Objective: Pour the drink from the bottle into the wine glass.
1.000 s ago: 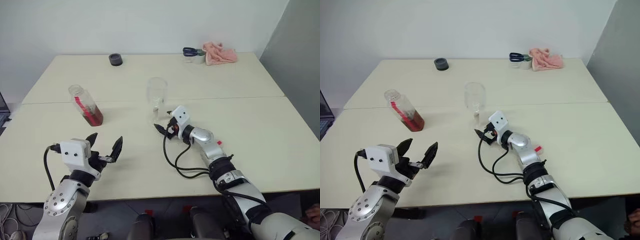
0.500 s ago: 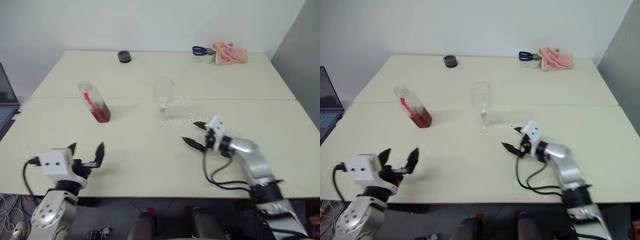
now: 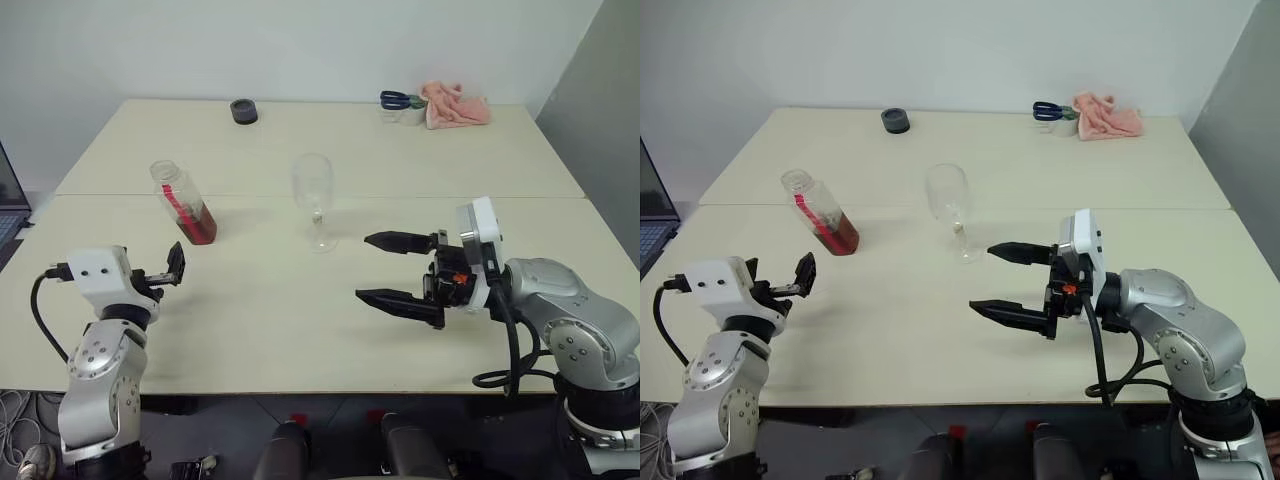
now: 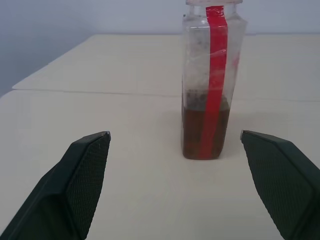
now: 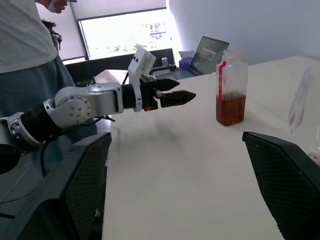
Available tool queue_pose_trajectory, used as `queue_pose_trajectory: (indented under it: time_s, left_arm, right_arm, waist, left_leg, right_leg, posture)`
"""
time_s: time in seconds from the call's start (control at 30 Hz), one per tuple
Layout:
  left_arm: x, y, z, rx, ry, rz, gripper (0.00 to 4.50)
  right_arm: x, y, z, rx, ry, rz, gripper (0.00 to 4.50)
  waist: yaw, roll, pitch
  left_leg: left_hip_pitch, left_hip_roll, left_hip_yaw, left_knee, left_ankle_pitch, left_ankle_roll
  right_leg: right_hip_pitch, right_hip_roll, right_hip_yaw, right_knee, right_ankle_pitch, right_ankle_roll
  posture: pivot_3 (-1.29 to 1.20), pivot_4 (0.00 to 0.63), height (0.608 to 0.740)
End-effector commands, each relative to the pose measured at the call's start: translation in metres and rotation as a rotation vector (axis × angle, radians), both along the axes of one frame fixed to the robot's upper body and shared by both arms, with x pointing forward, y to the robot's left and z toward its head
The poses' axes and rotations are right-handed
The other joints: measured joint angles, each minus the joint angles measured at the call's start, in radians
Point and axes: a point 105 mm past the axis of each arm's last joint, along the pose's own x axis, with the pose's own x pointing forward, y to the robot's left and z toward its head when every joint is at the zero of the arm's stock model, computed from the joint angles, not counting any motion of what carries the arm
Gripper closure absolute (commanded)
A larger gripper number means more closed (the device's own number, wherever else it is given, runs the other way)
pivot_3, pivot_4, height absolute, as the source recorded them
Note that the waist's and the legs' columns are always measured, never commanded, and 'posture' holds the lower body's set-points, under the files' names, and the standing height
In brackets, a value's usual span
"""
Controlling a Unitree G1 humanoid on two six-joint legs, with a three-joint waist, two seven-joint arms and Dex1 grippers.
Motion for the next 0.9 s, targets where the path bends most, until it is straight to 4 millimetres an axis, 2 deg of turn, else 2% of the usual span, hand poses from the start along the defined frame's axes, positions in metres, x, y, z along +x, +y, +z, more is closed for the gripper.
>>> queue_pose_trajectory:
  time_s: [0.03, 0.13, 0.6, 0.9]
  left_arm:
    - [0.008, 0.002, 0.009, 0.022, -0.029, -0.029, 0.00]
    - [0.016, 0.006, 0.012, 0.021, -0.036, -0.028, 0.00]
    - [0.048, -0.011, 0.015, 0.050, -0.025, -0.163, 0.00]
    - [0.071, -0.010, 0.022, 0.074, -0.048, -0.162, 0.00]
  right_arm:
    - [-0.005, 0.003, 0.009, 0.024, -0.039, 0.011, 0.03]
    - [-0.003, 0.003, 0.011, 0.031, -0.048, -0.005, 0.03]
    - [0.001, 0.000, 0.006, 0.027, -0.049, -0.077, 0.03]
    - [0.002, -0.003, 0.006, 0.038, -0.044, -0.099, 0.03]
  waist:
    - [0.000, 0.000, 0.000]
    - [0.000, 0.000, 0.000]
    - [0.000, 0.000, 0.000]
    - [0.000, 0.000, 0.000]
  left_leg:
    - [-0.001, 0.000, 0.000, 0.000, 0.000, 0.000]
    - [-0.002, 0.000, -0.001, 0.000, 0.000, 0.000]
    - [-0.002, 0.000, -0.001, 0.000, 0.000, 0.000]
    - [-0.001, 0.000, -0.001, 0.000, 0.000, 0.000]
  right_leg:
    - [0.000, 0.000, 0.000, -0.001, 0.000, 0.000]
    - [0.000, -0.001, -0.001, -0.003, 0.000, 0.000]
    - [0.000, -0.001, -0.001, -0.003, 0.000, 0.000]
    - [0.000, 0.000, -0.002, -0.002, 0.000, 0.000]
  posture:
    - [0.00, 0.150, 0.740]
    - [0.00, 0.150, 0.740]
    - [0.00, 0.150, 0.740]
    - [0.00, 0.150, 0.740]
